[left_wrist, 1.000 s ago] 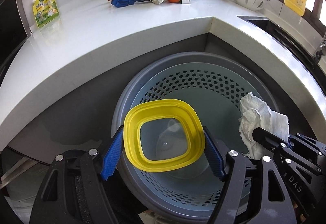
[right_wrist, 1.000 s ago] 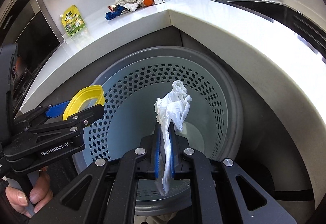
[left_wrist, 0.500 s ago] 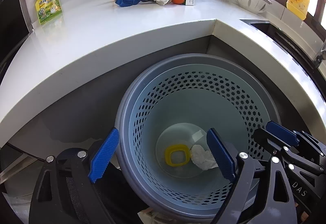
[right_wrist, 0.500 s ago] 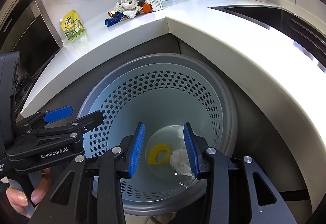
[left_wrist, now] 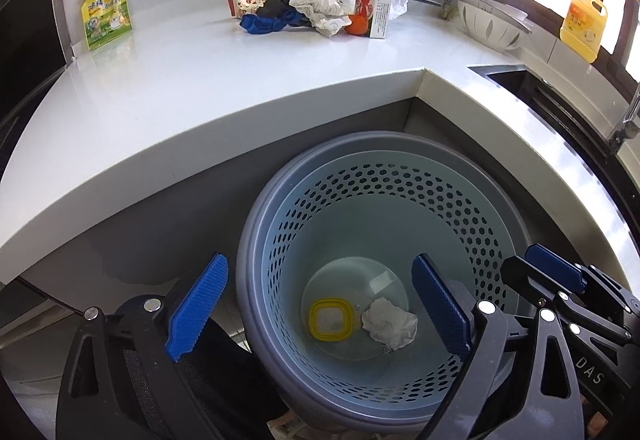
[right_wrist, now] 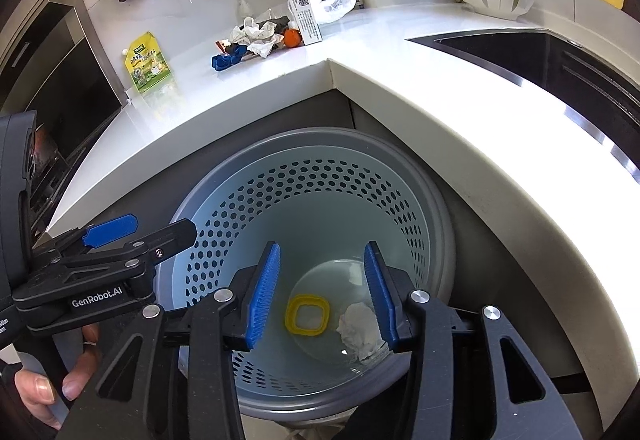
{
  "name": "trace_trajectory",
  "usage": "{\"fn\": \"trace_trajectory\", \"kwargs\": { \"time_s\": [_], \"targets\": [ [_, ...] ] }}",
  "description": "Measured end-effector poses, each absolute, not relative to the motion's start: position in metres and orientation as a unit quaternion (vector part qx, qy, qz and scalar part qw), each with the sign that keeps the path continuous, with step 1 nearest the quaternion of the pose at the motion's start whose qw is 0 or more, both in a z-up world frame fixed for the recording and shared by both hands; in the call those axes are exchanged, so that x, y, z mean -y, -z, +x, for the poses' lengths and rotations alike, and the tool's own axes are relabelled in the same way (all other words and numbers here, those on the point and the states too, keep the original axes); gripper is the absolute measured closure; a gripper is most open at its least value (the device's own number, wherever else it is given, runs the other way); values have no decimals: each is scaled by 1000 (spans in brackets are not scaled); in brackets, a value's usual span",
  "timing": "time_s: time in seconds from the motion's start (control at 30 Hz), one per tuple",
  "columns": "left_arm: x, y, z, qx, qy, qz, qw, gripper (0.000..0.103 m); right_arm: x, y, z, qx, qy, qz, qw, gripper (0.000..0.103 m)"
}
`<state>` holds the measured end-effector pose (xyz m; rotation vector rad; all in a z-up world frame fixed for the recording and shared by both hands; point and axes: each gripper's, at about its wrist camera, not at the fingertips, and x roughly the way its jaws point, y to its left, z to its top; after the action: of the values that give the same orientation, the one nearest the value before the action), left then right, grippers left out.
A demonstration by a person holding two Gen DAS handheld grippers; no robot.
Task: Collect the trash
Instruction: 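Move both tools back toward the trash on the counter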
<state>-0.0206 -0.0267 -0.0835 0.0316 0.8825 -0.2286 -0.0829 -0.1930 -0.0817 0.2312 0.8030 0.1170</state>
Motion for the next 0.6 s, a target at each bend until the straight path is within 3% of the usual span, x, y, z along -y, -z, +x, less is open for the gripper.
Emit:
{"fn": "trace_trajectory", "kwargs": {
  "time_s": [0.6],
  "targets": [
    [-6, 6, 9, -327, 85, -30, 941, 9, 203, 8, -47, -291, -43, 95, 951, 47]
  ]
}}
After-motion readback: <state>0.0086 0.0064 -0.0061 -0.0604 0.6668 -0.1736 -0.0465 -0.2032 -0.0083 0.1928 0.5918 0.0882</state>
